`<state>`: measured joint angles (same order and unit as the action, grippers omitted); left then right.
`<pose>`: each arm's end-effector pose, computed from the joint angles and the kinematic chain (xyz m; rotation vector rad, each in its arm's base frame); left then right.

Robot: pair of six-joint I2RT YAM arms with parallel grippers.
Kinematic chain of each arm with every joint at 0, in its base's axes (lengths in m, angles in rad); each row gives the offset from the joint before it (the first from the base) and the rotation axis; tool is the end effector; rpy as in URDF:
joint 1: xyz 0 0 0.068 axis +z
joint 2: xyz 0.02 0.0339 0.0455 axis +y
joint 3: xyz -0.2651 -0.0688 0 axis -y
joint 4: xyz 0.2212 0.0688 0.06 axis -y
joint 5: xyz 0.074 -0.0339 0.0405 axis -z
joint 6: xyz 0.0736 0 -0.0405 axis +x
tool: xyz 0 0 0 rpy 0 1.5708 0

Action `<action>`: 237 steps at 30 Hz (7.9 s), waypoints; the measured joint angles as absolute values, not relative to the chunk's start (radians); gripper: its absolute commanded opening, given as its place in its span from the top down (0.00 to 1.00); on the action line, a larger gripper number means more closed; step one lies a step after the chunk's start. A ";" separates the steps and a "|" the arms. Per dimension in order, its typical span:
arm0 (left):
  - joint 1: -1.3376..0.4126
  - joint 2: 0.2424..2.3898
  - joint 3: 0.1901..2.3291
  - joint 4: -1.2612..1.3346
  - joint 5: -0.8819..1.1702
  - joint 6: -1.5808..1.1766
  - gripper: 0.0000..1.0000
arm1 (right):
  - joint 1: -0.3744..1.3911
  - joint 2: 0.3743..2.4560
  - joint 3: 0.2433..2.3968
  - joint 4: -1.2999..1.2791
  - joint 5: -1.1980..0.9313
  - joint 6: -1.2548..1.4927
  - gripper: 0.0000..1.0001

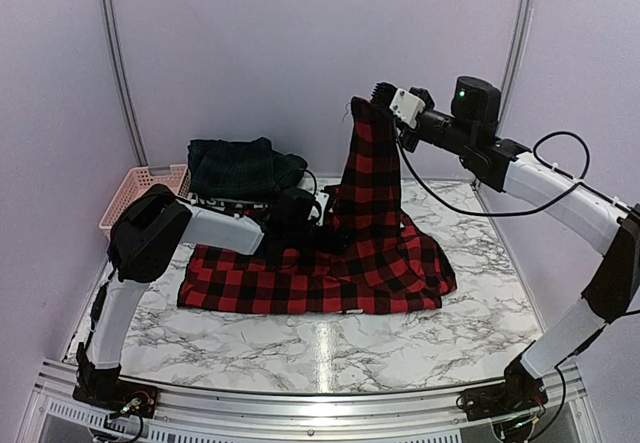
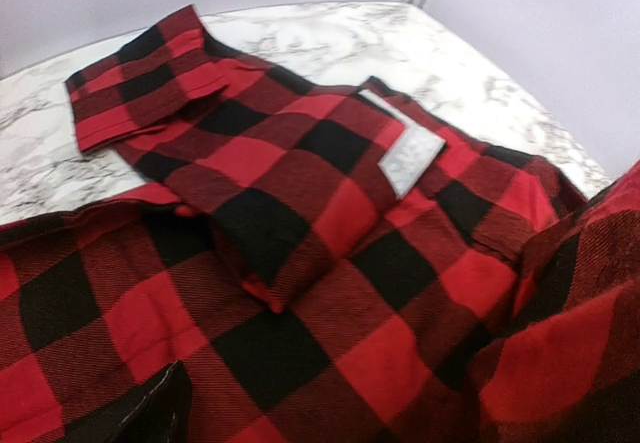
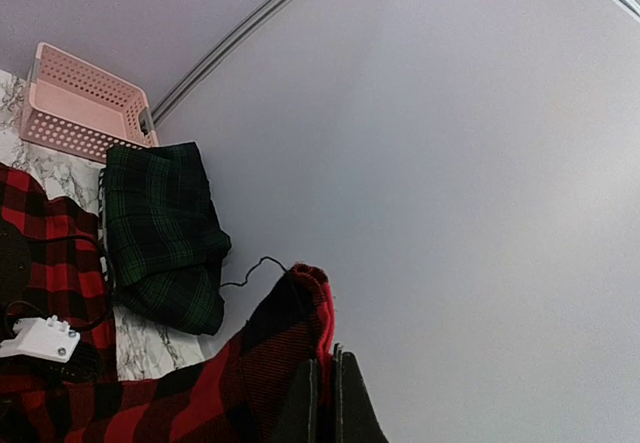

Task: Fold and stack the mixed laundry pile
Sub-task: Fold the 1/3-folded T-shirt at the center of the board, then adjust the 1/3-folded T-shirt at the center of the board, then move the 1/3-folded T-shirt to the center of the board, then pick up the 1/3-folded T-shirt from the center of the board.

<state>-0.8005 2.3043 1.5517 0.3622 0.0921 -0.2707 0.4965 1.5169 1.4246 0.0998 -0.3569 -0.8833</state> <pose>0.3685 -0.3895 0.1470 0.5961 1.9564 -0.7798 0.3170 0.2010 0.4186 -1.1949 1.0088 -0.0256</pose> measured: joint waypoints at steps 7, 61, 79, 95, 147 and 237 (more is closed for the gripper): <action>-0.799 2.318 1.576 0.297 -0.002 -0.261 0.01 | 0.499 1.519 1.425 0.075 -0.358 -0.887 1.00; -0.384 1.464 0.741 0.044 0.372 -0.629 0.33 | 0.572 1.589 1.302 -0.341 -0.505 0.126 0.47; -0.470 1.546 0.677 -0.010 0.350 -0.693 0.30 | 0.411 1.442 0.827 -0.522 -0.331 0.307 0.49; -0.492 1.581 0.714 -0.018 0.342 -0.672 0.51 | 0.371 1.431 0.749 -0.569 -0.221 0.329 0.69; -0.477 1.595 0.926 -0.286 0.294 -0.557 1.00 | 0.365 1.426 0.716 -0.640 -0.105 0.424 1.00; -0.423 1.507 1.167 -0.408 0.022 -0.428 0.01 | 0.365 1.978 1.530 -0.517 -0.382 0.265 0.46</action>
<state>-0.4232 1.5066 1.1667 -0.4084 0.0216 -0.4282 0.3649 1.9778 1.5299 -0.5167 -0.3817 0.2646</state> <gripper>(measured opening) 0.989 0.539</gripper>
